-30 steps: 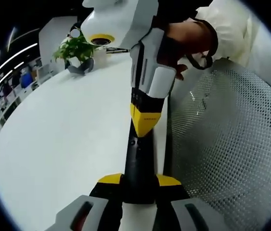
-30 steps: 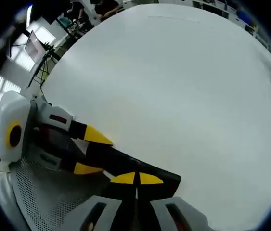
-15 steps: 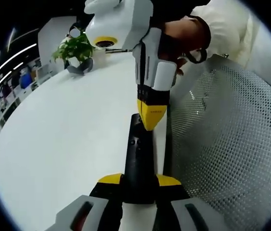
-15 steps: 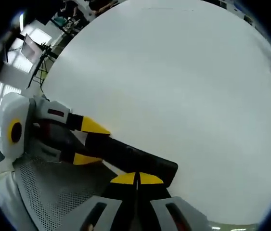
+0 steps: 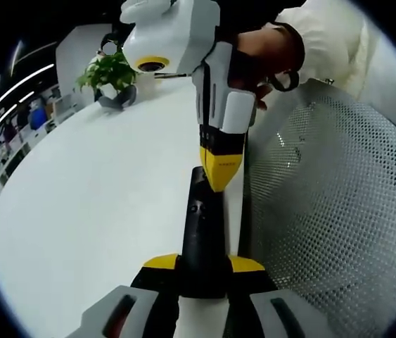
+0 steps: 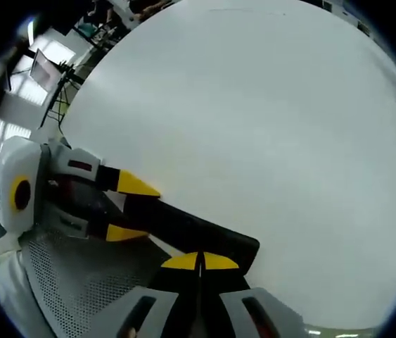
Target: Press the specified remote control buttons in sequence, fully releasing each button before pressing the next.
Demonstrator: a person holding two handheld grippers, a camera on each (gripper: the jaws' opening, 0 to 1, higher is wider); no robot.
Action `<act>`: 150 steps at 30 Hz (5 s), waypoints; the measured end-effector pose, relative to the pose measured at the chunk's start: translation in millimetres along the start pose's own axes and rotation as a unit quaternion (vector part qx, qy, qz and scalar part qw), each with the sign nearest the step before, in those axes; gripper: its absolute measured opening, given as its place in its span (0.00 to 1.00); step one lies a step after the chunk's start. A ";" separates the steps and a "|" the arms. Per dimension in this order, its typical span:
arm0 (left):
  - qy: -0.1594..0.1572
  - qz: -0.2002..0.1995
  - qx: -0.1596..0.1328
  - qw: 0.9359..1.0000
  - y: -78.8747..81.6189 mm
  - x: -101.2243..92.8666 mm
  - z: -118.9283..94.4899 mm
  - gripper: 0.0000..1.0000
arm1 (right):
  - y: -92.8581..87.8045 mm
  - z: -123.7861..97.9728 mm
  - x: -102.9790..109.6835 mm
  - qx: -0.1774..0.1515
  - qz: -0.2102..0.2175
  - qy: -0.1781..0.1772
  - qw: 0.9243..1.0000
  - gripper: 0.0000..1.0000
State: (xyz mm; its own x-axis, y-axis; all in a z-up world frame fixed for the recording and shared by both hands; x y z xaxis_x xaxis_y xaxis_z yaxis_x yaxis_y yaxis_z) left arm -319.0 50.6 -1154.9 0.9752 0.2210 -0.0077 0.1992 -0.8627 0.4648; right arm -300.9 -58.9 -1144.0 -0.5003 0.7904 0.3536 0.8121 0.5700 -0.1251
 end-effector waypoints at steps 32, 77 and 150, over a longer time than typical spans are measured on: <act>0.000 0.000 0.000 1.000 0.4 -0.8 0.6 0.24 | -1.8 -0.3 2.3 0.001 0.017 -0.004 1.000 0.00; -0.002 0.002 -0.001 1.000 1.1 -0.6 0.6 0.24 | 8.5 -1.7 1.4 -0.003 0.033 -0.031 0.999 0.00; -0.003 0.006 -0.007 1.000 4.2 -2.0 2.0 0.23 | 26.5 0.8 12.9 -0.031 0.010 -0.008 0.999 0.00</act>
State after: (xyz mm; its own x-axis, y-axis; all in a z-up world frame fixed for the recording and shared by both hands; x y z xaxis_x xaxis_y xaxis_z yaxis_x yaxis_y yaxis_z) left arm -319.9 45.6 -1154.6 0.9782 0.2077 -0.0068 0.1857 -0.8588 0.4774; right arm -286.0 -33.4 -1143.6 -0.4875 0.8058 0.3362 0.8390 0.5390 -0.0751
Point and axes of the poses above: the point that each gripper's makers call its tool centre point, and the gripper's own axes: z roughly forward along the fingers, x roughly to its left, y roughly out of its top, the point moved 5 cm from there along -z, roughly backward along the fingers, and after that the axes turned 15 degrees about x, right-handed, at the moved point
